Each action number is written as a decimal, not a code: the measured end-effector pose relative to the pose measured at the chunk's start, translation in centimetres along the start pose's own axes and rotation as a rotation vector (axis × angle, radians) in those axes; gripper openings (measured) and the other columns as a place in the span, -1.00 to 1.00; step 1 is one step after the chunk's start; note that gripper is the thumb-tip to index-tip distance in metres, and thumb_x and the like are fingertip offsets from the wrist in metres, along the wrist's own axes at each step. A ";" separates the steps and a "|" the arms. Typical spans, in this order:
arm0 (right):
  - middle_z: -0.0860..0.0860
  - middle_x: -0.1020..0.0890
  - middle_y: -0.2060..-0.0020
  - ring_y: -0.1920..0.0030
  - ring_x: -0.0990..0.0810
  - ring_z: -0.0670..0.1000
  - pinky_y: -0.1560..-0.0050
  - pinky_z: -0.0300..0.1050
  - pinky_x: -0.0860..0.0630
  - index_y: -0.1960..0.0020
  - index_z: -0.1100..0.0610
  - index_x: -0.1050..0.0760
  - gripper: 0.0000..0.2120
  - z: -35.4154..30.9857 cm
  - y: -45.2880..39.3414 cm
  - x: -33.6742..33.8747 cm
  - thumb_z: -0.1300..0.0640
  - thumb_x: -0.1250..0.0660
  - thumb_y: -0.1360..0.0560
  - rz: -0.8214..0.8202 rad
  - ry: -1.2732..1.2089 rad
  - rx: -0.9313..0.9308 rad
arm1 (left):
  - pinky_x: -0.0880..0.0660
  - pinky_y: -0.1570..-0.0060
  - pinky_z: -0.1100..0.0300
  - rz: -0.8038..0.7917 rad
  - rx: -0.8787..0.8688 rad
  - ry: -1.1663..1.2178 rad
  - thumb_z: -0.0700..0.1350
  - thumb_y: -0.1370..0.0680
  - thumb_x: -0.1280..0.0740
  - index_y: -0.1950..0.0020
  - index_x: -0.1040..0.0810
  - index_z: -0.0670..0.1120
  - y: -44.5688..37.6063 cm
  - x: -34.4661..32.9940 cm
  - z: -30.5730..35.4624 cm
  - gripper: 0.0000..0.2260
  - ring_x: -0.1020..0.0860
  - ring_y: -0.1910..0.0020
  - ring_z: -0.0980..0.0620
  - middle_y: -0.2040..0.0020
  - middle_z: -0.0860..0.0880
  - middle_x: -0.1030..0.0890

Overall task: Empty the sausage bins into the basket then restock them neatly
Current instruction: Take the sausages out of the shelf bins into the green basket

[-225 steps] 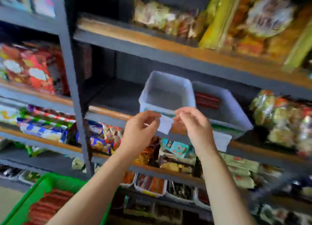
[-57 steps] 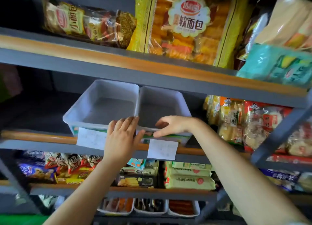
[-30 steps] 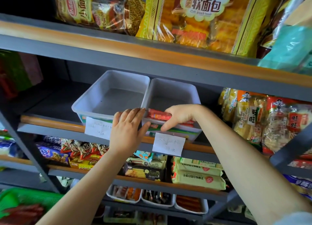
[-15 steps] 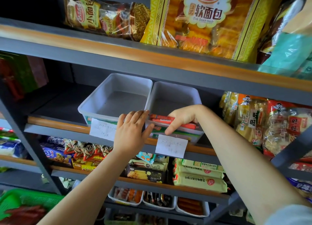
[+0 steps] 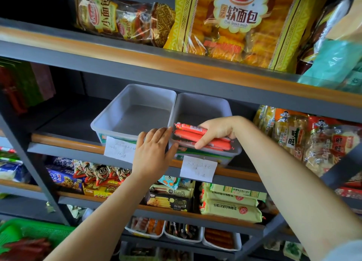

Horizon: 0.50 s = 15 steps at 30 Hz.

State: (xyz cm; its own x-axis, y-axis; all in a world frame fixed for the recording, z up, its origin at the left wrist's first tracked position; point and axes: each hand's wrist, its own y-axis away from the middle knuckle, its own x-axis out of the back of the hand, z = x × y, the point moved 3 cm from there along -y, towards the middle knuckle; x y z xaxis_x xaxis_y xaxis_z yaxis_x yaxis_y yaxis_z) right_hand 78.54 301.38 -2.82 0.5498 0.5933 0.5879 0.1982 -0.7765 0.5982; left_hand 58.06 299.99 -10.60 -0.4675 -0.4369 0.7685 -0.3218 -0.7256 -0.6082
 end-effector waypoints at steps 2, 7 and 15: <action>0.19 -0.66 -0.09 -0.07 -0.66 0.19 -0.13 0.11 -0.60 -0.20 0.18 -0.51 -0.58 0.3 -0.2 -0.1 0.13 -0.53 -0.40 0.003 -0.045 0.013 | -0.19 -0.25 0.06 0.001 -0.002 -0.008 0.15 -0.61 -0.10 -0.37 -0.53 -0.09 0.0 0.1 -0.1 -0.52 -0.55 -0.21 -0.08 -0.23 -0.03 -0.62; 0.16 -0.68 -0.03 -0.04 -0.67 0.14 -0.12 0.07 -0.60 -0.16 0.16 -0.53 -0.57 0.3 0.3 0.2 0.12 -0.57 -0.35 0.153 -0.062 0.083 | -0.20 -0.24 0.06 -0.020 -0.010 -0.017 0.15 -0.61 -0.11 -0.37 -0.53 -0.08 -0.3 -0.2 -0.2 -0.53 -0.54 -0.22 -0.06 -0.24 -0.02 -0.62; 0.04 -0.68 0.12 0.17 -0.69 -0.01 0.10 -0.12 -0.62 -0.09 0.10 -0.49 -0.69 -3.0 6.1 -2.3 0.20 -0.51 -0.42 0.370 -0.086 0.297 | -0.22 -0.24 0.04 -0.030 -0.021 0.078 0.16 -0.59 -0.11 -0.33 -0.55 -0.12 -0.4 -0.1 -0.3 -0.51 -0.55 -0.21 -0.11 -0.23 -0.07 -0.63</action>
State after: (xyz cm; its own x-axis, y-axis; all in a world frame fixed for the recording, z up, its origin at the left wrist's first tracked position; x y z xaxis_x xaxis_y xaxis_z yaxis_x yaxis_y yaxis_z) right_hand 76.06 295.87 1.12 0.6901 0.2561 0.6769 0.1933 -0.9665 0.1686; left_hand 57.99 300.54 -10.50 -0.5203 -0.3717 0.7688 -0.3534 -0.7259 -0.5901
